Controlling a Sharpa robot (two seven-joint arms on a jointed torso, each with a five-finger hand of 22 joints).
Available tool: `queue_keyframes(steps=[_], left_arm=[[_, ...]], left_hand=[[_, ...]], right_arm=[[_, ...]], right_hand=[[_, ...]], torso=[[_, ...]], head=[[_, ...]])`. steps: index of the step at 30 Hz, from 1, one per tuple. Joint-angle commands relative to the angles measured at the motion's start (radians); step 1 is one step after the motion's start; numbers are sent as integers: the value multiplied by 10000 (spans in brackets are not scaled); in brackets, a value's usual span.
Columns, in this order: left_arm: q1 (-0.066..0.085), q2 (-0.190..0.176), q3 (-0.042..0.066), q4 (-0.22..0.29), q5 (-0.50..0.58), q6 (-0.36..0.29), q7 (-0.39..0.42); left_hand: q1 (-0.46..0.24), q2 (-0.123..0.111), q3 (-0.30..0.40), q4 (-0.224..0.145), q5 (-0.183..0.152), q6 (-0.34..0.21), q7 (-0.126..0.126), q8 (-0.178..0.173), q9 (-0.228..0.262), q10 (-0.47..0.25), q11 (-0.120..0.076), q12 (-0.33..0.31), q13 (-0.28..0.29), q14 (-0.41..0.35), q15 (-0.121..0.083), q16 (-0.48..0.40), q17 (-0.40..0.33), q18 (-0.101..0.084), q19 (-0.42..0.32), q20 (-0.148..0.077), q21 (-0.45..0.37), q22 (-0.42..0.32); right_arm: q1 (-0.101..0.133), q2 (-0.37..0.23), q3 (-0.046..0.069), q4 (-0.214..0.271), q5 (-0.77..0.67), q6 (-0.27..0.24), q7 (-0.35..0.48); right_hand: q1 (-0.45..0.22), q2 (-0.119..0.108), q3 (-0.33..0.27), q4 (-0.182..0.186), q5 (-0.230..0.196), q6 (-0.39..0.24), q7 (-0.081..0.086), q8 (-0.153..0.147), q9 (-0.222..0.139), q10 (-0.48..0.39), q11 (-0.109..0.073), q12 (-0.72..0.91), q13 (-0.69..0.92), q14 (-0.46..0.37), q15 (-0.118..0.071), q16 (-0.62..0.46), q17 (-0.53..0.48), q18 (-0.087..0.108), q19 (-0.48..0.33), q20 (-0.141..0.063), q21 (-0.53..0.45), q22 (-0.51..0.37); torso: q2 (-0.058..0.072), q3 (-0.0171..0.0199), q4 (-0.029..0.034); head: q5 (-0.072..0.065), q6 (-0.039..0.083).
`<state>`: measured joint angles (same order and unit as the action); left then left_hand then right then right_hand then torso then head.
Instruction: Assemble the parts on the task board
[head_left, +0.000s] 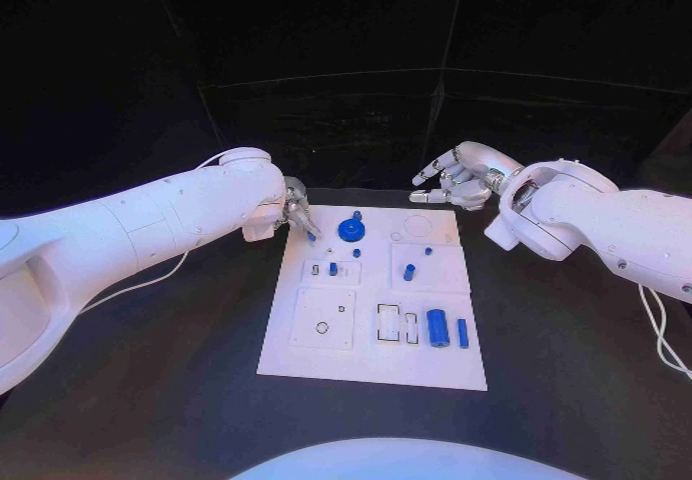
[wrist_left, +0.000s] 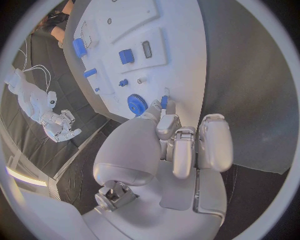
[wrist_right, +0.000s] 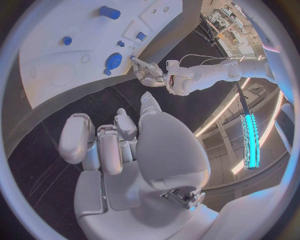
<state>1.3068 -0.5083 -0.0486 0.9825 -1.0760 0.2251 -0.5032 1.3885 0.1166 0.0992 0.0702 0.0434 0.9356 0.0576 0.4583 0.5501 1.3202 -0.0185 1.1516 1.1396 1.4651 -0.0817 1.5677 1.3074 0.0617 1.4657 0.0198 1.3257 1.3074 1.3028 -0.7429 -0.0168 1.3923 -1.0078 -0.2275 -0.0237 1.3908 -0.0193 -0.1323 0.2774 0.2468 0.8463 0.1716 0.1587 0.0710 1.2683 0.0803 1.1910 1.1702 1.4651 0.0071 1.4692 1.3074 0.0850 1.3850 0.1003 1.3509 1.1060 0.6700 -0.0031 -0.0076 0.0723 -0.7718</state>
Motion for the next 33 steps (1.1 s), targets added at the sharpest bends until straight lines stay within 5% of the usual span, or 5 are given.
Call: queue_keyframes(steps=[1, 10, 20, 27, 33], left_arm=[[18, -183, 5, 245, 763, -939, 204], [8, -902, -3, 1485, 1344, -1794, 292], [-226, -1818, -44, 3098, 1399, -2524, 490], [-406, -2378, -281, 3974, 118, -2435, 496], [-491, -2599, -349, 4336, -692, -2306, 440]], left_hand=[[-154, -28, 970, -715, 43, -65, -45, 118, 227, -51, -35, -229, -207, 1057, -25, 31, 2634, 17, 217, -3, -64, -12], [-957, -533, 2672, -1109, 16, -192, -72, 433, 520, -7, -25, -459, -452, 1057, -14, 31, 2634, 25, 223, 7, -107, -4], [-1595, -973, 3949, -1375, 46, -241, -44, 664, 694, 117, -35, -352, -397, 1057, -17, 31, 2634, 16, 258, 22, -77, 62], [-1872, -1157, 4548, -1514, 53, -272, -44, 791, 782, 106, -38, -390, -461, 1057, -16, 31, 2634, 23, 254, 25, -112, 52], [-1936, -1250, 4818, -1601, 53, -284, -38, 841, 816, 101, -36, -414, -495, 1057, -14, 31, 2634, 26, 251, 28, -133, 42]], right_arm=[[19, -8, 6, 4, 19, 117, 4], [17, -19, 3, -7, -15, 92, 0], [15, -96, 1, 22, -54, 56, -4], [14, -133, 0, 34, -59, 51, 2], [12, -152, -1, 20, -61, 43, -6]], right_hand=[[42, 175, -78, -1, 138, -85, -22, 55, -16, -44, 2, -25, -18, 698, -76, -58, 1156, 32, -69, 26, -49, -30], [76, 218, -105, -15, 277, -91, -25, 73, -17, -62, 1, -37, -36, 698, -79, -62, 1156, 35, -73, 24, -60, -45], [81, 222, -110, -18, 297, -93, -25, 75, -18, -45, 1, -14, -13, 694, -79, -75, 1139, 35, -72, 24, -60, -45], [81, 222, -110, -18, 297, -93, -25, 75, -18, -45, 1, -14, -13, 694, -79, -75, 1139, 35, -72, 24, -60, -45], [86, 227, -116, -20, 313, -93, -26, 79, -18, -47, 0, -17, -17, 696, -79, -71, 1145, 34, -71, 24, -59, -42]], torso=[[-10, 11, 20], [-4, -8, -3], [-44, -8, 69], [-46, -20, 68], [-31, -12, 45]], head=[[0, -17], [61, -49], [63, -103], [91, -94], [163, -73]])
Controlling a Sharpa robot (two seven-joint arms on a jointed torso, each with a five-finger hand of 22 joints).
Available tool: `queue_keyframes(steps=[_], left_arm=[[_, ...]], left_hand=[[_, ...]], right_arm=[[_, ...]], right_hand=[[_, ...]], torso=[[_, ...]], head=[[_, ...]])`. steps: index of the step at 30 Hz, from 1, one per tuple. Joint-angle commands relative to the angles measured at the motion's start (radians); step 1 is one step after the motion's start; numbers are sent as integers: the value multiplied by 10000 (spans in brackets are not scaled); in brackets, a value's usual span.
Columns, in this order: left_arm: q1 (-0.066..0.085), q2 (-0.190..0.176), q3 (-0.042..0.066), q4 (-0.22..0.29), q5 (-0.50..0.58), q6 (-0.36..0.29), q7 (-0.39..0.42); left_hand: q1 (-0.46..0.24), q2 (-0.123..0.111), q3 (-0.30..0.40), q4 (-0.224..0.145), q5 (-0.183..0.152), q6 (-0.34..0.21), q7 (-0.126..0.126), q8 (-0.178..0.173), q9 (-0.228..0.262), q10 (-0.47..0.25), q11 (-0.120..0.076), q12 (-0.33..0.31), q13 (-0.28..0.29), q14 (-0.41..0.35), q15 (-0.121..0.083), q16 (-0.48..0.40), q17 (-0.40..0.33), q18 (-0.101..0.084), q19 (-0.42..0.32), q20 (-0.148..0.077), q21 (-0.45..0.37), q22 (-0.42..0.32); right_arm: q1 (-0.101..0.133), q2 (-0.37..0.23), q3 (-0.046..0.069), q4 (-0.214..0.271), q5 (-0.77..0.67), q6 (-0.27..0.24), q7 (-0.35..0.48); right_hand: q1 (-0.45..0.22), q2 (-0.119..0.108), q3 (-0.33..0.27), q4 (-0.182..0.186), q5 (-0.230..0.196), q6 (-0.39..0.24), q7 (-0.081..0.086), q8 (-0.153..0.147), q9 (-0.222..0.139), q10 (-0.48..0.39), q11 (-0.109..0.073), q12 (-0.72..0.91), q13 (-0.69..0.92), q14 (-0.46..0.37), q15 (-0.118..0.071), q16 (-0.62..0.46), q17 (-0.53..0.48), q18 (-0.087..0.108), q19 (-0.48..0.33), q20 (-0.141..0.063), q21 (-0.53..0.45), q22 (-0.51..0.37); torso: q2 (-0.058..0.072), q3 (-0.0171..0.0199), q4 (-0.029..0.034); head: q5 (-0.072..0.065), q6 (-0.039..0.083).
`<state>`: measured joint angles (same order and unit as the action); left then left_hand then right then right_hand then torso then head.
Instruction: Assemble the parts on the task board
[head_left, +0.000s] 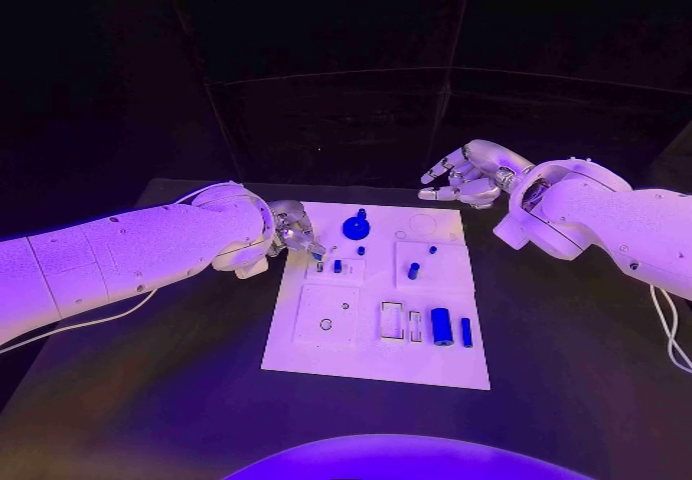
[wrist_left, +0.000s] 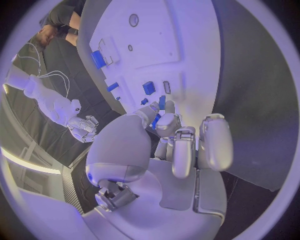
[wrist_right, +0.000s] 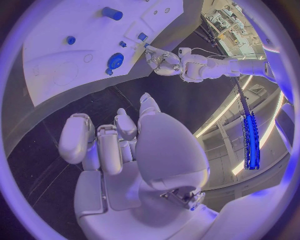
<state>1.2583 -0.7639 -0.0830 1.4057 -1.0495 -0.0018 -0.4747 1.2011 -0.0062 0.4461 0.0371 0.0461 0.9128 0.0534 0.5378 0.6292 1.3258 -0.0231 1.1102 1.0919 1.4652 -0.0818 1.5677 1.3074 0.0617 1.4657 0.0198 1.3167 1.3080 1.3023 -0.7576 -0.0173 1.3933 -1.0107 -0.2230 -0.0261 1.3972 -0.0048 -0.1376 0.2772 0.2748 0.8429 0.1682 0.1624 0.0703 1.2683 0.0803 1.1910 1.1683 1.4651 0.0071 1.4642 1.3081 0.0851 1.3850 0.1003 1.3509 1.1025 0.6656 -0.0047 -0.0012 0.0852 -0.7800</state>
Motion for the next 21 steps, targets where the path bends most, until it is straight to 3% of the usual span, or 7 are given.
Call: queue_keyframes(steps=[1, 5, 21], left_arm=[[-12, -55, -9, 130, -1007, -22, 137], [-31, -65, -17, 185, -1107, 31, 92], [-134, -2, -23, 414, -1176, 399, -303]], left_hand=[[-63, -22, 1349, -1270, 27, -56, 4, 47, 25, 45, 10, 0, -17, 1056, -14, 31, 2634, 26, 251, 28, -44, 36], [-63, -22, 1349, -1270, 27, -56, 4, 47, 25, 45, 10, 0, -17, 1056, -14, 31, 2634, 26, 251, 28, -44, 36], [-129, -80, 1508, -1308, 29, -55, 7, 83, 47, 57, 12, -1, -29, 1056, -11, 31, 2634, 28, 250, 31, -58, 30]], right_arm=[[16, -5, 4, 4, -34, 1, 16], [16, -5, 3, -2, -38, 5, 10], [15, 20, 0, -51, -41, 35, -2]], right_hand=[[23, 82, -63, -17, 32, -59, 8, 42, -11, -47, 0, -17, 1, 696, -79, -21, 1138, 34, -71, 24, -59, -7], [23, 82, -64, -17, 33, -60, 8, 42, -11, -48, 0, -17, 1, 696, -79, -21, 1138, 34, -71, 24, -59, -7], [23, 85, -72, -17, 45, -71, 10, 40, -13, -54, 1, -23, -8, 698, -79, -17, 1144, 33, -70, 23, -58, -4]], torso=[[15, 5, -22], [23, 8, -44], [13, 13, -24]], head=[[34, 11], [55, -2], [114, -73]])
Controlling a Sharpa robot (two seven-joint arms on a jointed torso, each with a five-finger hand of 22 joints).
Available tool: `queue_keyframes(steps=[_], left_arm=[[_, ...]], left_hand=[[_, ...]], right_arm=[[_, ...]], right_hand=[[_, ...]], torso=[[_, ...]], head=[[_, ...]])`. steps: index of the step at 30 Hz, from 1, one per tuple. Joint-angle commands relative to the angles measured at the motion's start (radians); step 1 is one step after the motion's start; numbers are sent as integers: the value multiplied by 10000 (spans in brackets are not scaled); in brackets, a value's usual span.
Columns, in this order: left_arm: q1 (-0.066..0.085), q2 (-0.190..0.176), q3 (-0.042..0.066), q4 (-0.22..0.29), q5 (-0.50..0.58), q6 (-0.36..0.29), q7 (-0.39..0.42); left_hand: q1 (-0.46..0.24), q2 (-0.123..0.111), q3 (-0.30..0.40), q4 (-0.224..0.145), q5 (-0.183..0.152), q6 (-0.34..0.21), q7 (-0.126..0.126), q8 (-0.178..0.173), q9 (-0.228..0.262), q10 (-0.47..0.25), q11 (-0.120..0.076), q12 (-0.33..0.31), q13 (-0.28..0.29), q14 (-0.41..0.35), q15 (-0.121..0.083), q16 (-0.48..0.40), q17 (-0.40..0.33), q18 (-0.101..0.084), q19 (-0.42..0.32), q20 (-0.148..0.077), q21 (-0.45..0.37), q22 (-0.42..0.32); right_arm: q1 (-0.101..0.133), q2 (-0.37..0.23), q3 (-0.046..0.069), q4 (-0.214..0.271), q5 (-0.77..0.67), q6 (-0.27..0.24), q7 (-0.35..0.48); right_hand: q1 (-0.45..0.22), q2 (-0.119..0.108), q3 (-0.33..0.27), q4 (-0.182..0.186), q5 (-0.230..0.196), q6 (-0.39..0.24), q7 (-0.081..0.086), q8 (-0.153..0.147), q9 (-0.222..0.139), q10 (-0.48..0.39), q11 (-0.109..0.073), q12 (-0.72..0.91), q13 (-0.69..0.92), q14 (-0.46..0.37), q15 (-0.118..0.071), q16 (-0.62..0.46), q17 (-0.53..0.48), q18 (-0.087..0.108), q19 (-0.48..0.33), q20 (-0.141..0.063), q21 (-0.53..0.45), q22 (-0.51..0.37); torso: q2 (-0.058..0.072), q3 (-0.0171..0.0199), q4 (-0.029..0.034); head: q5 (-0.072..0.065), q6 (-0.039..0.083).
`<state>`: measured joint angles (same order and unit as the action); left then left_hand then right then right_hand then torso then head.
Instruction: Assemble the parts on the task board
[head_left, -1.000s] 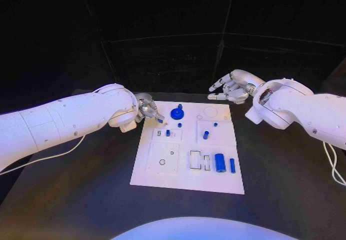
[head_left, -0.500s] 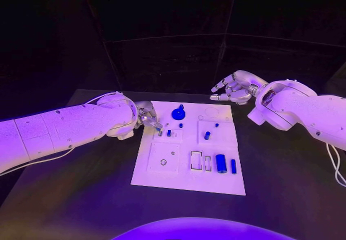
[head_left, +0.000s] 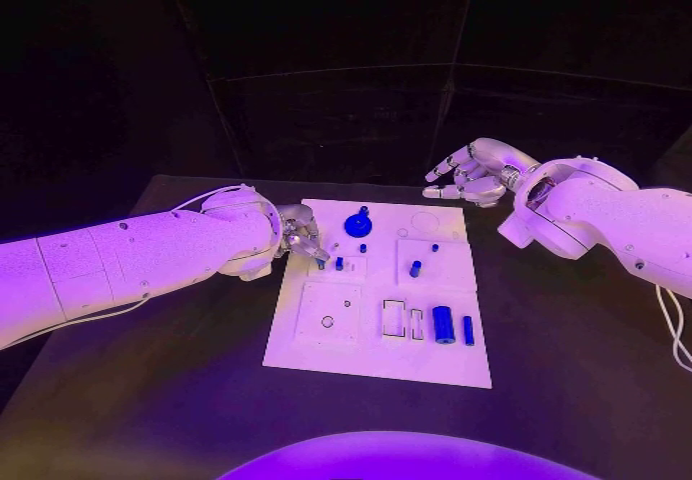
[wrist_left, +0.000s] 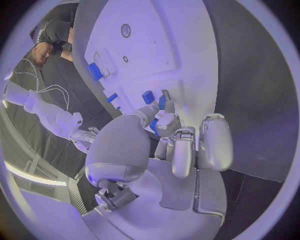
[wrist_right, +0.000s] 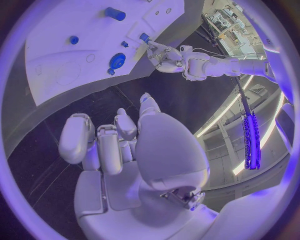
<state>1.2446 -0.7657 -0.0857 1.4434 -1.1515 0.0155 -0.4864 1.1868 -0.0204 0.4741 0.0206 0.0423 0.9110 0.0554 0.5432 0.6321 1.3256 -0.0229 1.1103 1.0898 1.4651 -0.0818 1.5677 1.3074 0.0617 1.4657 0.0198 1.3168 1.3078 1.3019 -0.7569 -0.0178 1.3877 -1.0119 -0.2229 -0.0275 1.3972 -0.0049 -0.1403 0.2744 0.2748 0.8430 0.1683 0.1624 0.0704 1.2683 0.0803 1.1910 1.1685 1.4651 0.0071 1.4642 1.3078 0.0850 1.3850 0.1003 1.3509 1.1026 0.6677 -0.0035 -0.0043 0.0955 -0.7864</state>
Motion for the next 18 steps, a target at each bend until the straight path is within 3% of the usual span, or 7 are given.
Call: queue_keyframes(steps=[1, 18], left_arm=[[-1, 19, 4, 42, -156, 239, -204], [-23, 39, 3, 78, -157, 702, -447]], left_hand=[[14, 61, 1228, -1142, 67, -38, -14, 28, 18, 60, 10, -2, -9, 1057, -11, 31, 2634, 28, 250, 31, -58, 32], [-41, 11, 1378, -1183, 72, -44, -10, 59, 37, 47, 12, -28, -40, 1057, -10, 31, 2634, 36, 241, 34, -95, 3]], right_arm=[[19, 16, 5, 3, -30, 42, 11], [16, 40, 3, -21, -30, 169, -28]], right_hand=[[23, 86, -45, 10, 45, -71, 10, 39, -15, -54, 1, -23, -9, 698, -79, -17, 1146, 34, -70, 23, -58, -5], [96, 86, -64, -35, 71, -107, 14, 37, -20, -82, 2, -48, -39, 694, -79, -32, 1131, 39, -84, 24, -78, -40]], torso=[[-8, -1, 6], [-5, -3, 9]], head=[[12, -15], [70, -41]])
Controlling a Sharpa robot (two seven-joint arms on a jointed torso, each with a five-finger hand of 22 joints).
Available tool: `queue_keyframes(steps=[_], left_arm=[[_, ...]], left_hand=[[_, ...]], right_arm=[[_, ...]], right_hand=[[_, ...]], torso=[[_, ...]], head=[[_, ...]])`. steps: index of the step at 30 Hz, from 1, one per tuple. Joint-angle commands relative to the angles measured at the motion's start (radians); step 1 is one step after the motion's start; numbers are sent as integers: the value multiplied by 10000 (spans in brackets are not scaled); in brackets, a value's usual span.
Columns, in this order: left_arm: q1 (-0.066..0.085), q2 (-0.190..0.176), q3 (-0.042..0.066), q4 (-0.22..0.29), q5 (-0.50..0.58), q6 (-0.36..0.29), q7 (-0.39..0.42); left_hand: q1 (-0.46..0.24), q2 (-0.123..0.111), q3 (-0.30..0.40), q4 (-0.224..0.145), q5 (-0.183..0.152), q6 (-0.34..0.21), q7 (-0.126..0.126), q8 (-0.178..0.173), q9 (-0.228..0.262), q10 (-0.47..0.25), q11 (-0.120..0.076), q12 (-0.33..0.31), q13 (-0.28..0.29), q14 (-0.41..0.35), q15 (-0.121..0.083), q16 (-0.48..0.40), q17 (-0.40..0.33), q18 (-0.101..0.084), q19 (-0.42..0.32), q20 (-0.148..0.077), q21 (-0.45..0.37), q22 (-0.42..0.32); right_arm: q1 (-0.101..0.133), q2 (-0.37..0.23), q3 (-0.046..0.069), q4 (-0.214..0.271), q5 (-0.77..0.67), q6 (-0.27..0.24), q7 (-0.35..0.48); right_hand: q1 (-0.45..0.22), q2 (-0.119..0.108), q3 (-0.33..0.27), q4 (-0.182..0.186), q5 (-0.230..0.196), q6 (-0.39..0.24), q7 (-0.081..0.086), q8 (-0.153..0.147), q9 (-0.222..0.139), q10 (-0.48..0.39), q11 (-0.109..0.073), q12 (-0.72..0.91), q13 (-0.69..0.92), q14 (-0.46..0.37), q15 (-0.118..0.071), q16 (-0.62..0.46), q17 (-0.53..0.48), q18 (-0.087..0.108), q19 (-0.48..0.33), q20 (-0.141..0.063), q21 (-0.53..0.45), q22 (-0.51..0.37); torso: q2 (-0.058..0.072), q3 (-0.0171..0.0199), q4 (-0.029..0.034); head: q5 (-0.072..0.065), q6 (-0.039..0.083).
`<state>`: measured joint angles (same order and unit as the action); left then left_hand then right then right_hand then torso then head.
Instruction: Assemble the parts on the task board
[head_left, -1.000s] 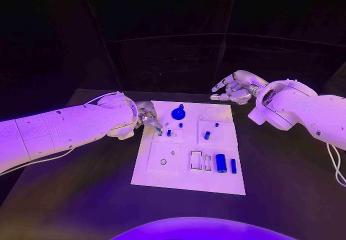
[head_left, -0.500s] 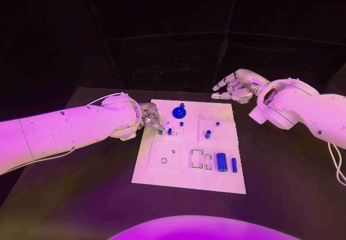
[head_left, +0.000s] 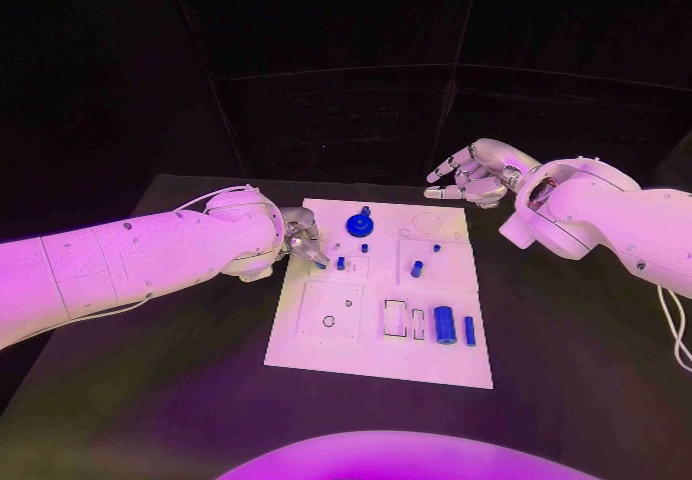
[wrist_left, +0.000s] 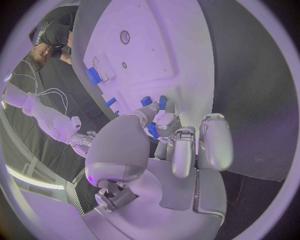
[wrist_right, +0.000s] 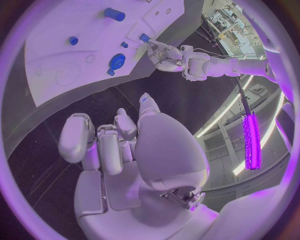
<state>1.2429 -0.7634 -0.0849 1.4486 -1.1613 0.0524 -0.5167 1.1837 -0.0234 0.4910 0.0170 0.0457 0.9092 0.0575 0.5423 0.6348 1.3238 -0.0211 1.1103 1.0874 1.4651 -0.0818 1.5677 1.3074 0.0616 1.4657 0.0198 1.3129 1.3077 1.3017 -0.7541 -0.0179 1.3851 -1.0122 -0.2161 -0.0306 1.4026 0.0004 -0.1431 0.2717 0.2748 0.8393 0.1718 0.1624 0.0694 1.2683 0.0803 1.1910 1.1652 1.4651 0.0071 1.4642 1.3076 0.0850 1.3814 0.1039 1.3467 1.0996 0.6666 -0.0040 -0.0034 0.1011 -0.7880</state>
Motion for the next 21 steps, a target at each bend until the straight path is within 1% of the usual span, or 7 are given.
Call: queue_keyframes(steps=[1, 5, 9, 11, 13, 14, 21], left_arm=[[-7, 17, -5, 26, -59, 340, -156], [-9, 33, -5, 19, -59, 346, -214], [-9, 88, -5, -22, -59, 389, -269], [-9, 120, -5, -46, -58, 446, -285], [-9, 157, -5, -66, -57, 505, -301], [-9, 168, -5, -72, -56, 517, -305], [-8, 268, -5, -173, -42, 566, -360]], left_hand=[[-25, 28, 1252, -1159, 39, -27, -30, 77, 16, 61, -6, -37, -26, 1057, -9, 31, 2634, 37, 240, 35, -61, 2], [-31, 27, 1270, -1161, 40, -26, -29, 81, 18, 59, -5, -42, -32, 1057, -9, 31, 2634, 39, 238, 35, -68, -3], [-77, 24, 1323, -1152, 39, -27, -25, 95, 26, 62, -1, -40, -33, 1057, -8, 31, 2634, 39, 239, 36, -70, -1], [-147, 19, 1366, -1129, 52, -18, -27, 113, 35, 70, -2, -26, -22, 1057, -8, 31, 2634, 37, 242, 37, -65, 7], [-390, 0, 1465, -1025, 135, 47, -58, 176, 55, 117, -19, 62, 56, 1057, -17, 31, 2634, 29, 260, 38, -27, 52], [-461, -19, 1494, -1001, 149, 62, -70, 192, 60, 126, -28, 80, 70, 1057, -24, 31, 2634, 28, 265, 35, -19, 62], [-1063, -71, 1461, -638, 148, 201, -148, 287, 67, 203, -84, 211, 162, 1057, -74, 31, 2634, 11, 304, -1, 47, 145]], right_arm=[[17, 13, 5, 4, -26, 114, 3], [16, 6, 4, -5, -26, 135, 2], [16, -2, 4, -15, -26, 136, 1], [16, -1, 4, -16, -28, 156, -4], [16, 3, 4, -19, -39, 188, -14], [16, 5, 4, -21, -42, 196, -16], [15, 19, 4, -27, -93, 226, -71]], right_hand=[[58, 34, -39, -18, 72, -75, -21, 38, -11, -85, 2, -50, -8, 695, -78, -29, 1137, 40, -50, -13, -38, -15], [104, 32, -47, -47, 75, -84, -21, 43, -11, -88, 2, -48, -9, 695, -79, -31, 1138, 39, -47, -13, -37, -8], [115, 31, -49, -54, 76, -86, -22, 44, -11, -89, 2, -48, -9, 696, -79, -29, 1140, 39, -48, -13, -38, -11], [121, 33, -49, -58, 77, -86, -22, 45, -11, -91, 2, -50, -11, 696, -79, -30, 1139, 39, -48, -13, -39, -12], [157, 46, -49, -77, 83, -89, -22, 50, -10, -107, 1, -68, -31, 695, -80, -35, 1135, 40, -50, -13, -42, -17], [157, 46, -49, -77, 83, -89, -22, 50, -10, -107, 1, -68, -31, 695, -80, -35, 1135, 40, -50, -13, -42, -17], [199, 60, -50, -100, 111, -91, -22, 58, -9, -144, 1, -107, -72, 695, -80, -36, 1135, 43, -58, -13, -53, -35]], torso=[[6, 3, -1], [7, 6, -16], [5, 4, -12], [2, 5, -8], [4, 10, -8], [4, 6, -8], [5, 11, -13]], head=[[16, -32], [23, -53], [26, -49], [27, -75], [31, -77], [32, -78], [33, -99]])
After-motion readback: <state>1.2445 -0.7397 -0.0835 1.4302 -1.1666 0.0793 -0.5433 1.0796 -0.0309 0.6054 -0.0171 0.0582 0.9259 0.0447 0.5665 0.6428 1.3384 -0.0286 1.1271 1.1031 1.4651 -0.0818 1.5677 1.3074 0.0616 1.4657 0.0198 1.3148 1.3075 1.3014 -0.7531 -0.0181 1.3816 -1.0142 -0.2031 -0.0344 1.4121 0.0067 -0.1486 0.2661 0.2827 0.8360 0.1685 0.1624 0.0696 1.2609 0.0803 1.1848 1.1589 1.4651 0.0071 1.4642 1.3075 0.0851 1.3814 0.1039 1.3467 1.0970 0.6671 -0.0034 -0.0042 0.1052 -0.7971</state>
